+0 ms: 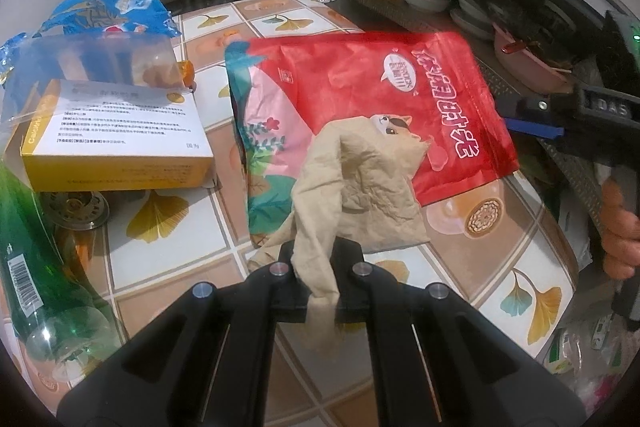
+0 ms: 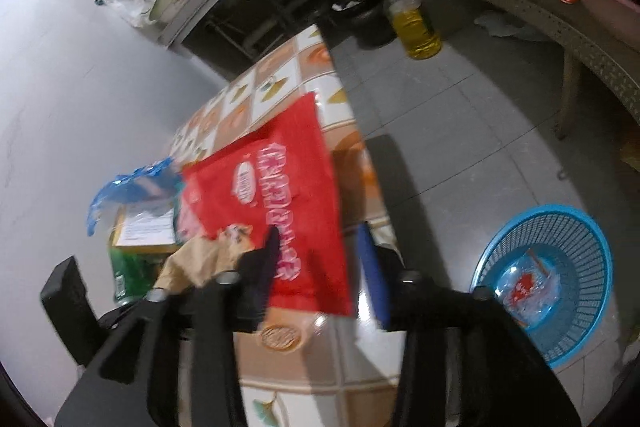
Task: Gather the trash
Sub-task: 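Lift the red snack bag with the right gripper while the left gripper holds the paper bag, then carry both bags over the blue wastebasket and open both grippers to drop them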
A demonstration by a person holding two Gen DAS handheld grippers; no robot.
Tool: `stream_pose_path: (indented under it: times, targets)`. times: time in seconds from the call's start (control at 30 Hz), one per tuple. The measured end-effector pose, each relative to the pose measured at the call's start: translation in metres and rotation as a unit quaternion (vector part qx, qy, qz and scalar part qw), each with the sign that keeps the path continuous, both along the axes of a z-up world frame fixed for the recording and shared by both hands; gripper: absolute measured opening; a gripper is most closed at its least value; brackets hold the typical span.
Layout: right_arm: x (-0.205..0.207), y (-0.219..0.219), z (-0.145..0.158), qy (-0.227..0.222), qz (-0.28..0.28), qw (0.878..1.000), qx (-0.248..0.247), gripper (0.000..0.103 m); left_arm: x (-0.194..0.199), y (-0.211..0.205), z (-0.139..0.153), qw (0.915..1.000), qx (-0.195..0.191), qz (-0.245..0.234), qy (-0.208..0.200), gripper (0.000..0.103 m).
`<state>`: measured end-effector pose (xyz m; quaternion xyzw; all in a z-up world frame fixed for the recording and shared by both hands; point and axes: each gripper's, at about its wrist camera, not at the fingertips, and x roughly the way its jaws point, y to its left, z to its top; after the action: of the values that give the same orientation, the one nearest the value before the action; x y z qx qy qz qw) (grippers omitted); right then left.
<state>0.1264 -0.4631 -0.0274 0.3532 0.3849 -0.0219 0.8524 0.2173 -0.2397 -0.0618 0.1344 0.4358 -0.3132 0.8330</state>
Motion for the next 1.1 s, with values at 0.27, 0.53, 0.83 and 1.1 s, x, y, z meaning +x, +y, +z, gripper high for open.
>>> stream_pose_path:
  times: [0.27,0.53,0.83,1.1]
  targets:
    - [0.019,0.003,-0.012,-0.012,0.040,0.999,0.025,0.043,0.001,-0.002,-0.001,1.0000,0.002,0.000,0.002,0.002]
    - [0.023,0.008,-0.015,-0.023,0.050,0.998,0.044,0.007,0.003,-0.001,-0.001,1.0000,0.001,0.006,0.001,0.002]
    - [-0.025,-0.001,0.016,-0.074,0.000,0.996,0.041,0.002,-0.008,-0.001,0.027,0.9989,-0.047,-0.007,0.000,0.002]
    - [-0.130,-0.029,0.069,-0.088,-0.150,0.979,-0.108,0.002,-0.030,-0.060,0.069,0.9921,-0.090,-0.087,0.000,0.002]
